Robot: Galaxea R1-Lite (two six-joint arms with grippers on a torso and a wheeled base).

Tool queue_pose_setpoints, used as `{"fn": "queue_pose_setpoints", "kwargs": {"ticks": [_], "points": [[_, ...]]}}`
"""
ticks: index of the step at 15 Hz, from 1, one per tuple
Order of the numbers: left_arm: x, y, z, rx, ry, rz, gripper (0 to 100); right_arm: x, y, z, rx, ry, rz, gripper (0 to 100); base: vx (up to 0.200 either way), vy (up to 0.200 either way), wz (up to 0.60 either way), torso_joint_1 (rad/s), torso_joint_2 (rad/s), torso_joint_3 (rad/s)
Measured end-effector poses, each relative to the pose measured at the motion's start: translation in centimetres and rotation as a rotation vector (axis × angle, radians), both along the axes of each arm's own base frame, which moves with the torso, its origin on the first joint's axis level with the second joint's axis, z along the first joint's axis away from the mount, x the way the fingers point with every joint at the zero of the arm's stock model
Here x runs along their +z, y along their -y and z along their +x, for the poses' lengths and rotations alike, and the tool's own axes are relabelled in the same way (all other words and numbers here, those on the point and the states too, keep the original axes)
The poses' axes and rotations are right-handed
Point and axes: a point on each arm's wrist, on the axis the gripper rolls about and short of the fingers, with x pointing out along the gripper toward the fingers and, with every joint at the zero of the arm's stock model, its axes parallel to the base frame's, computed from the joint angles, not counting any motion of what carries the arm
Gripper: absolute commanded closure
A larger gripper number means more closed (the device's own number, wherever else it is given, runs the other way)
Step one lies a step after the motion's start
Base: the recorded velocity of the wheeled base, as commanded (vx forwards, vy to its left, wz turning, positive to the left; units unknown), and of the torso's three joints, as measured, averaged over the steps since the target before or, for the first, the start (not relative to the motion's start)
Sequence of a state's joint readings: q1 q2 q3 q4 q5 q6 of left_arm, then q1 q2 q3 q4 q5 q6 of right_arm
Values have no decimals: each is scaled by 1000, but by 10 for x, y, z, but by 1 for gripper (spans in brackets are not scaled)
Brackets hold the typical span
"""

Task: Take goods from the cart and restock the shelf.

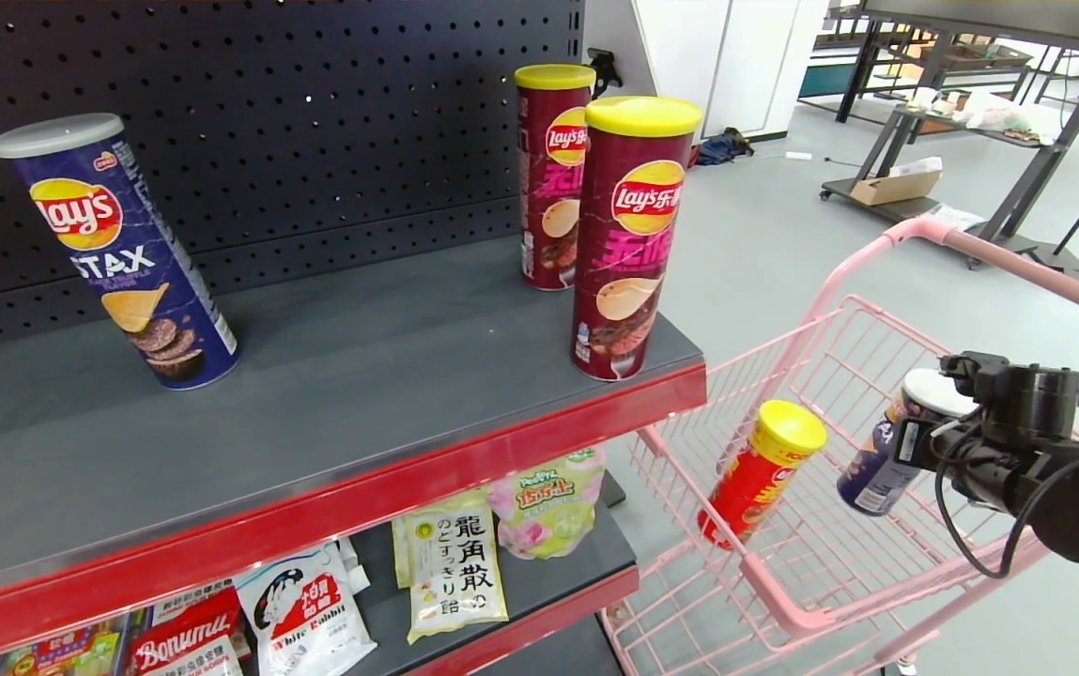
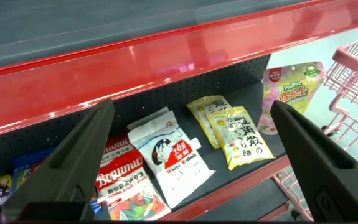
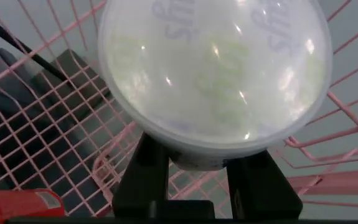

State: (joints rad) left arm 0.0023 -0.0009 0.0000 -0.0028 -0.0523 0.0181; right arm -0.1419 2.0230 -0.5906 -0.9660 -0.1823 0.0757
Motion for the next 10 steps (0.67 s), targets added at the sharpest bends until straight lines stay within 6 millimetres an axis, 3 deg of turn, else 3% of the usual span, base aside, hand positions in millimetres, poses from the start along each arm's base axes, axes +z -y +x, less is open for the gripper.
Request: {"fn": "queue_pose_setpoints", "kwargs": {"ticks": [4,10], "points": [[0,0,0,0,0,0,0,41,-18,-30,64,102,-5,100,0,0,0,0,0,0],[0,0,0,0,0,1,0,103,-44,-116,245,302,10,100,0,0,0,0,0,0]]}}
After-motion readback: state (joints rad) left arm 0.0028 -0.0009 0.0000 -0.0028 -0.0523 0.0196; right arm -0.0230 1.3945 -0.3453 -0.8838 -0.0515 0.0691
